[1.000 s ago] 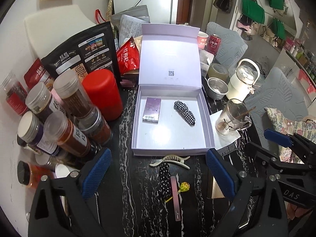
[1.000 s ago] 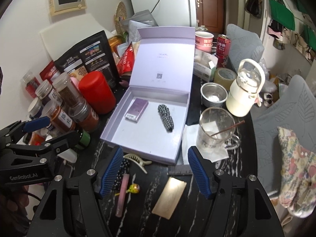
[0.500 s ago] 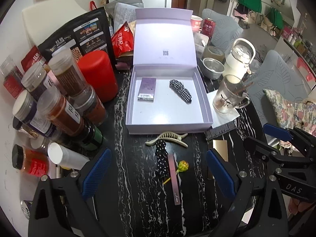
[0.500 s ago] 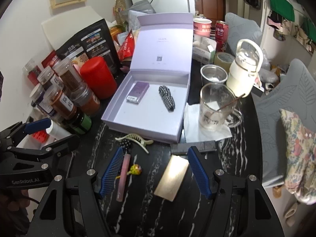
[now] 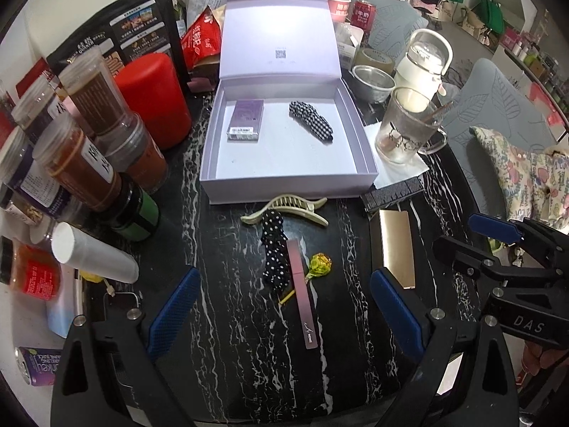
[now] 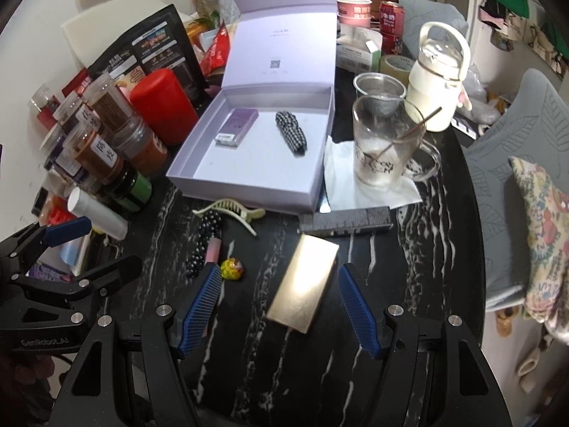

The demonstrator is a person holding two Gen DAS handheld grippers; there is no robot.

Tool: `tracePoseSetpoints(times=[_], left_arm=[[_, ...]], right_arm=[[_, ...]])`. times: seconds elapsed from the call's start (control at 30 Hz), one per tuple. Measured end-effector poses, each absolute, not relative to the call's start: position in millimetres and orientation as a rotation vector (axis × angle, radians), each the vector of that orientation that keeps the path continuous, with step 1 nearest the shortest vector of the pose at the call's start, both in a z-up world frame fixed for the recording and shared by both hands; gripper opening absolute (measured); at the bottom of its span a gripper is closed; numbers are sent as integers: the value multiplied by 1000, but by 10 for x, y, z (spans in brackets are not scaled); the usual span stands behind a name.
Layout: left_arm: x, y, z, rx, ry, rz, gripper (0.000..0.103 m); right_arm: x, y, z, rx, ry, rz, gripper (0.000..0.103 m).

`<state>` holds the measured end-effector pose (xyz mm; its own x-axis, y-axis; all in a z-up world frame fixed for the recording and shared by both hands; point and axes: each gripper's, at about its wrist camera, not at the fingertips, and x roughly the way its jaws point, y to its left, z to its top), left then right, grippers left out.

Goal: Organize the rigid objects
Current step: 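Grasp the gold box with the right tool while the left tool grasps the pink tube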

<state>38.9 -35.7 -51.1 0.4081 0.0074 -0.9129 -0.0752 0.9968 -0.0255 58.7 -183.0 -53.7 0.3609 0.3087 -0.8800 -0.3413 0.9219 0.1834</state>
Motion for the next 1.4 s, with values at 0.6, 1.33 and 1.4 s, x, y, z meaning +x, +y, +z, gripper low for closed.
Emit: tracePoseSetpoints(times=[0.6,1.33,1.4], left_arm=[[395,-355,-1252,-145,1238,80,93],[468,-417,-1780,-182,1339,41,27],[488,-427,-1778,-159,1341,42,24]], right_arm=[[646,-1840,-1177,-43,1234,399,69],[919,-1721,-1709,-15,1322,328,69],[931,-1713,-1725,-18,1323,321,69]])
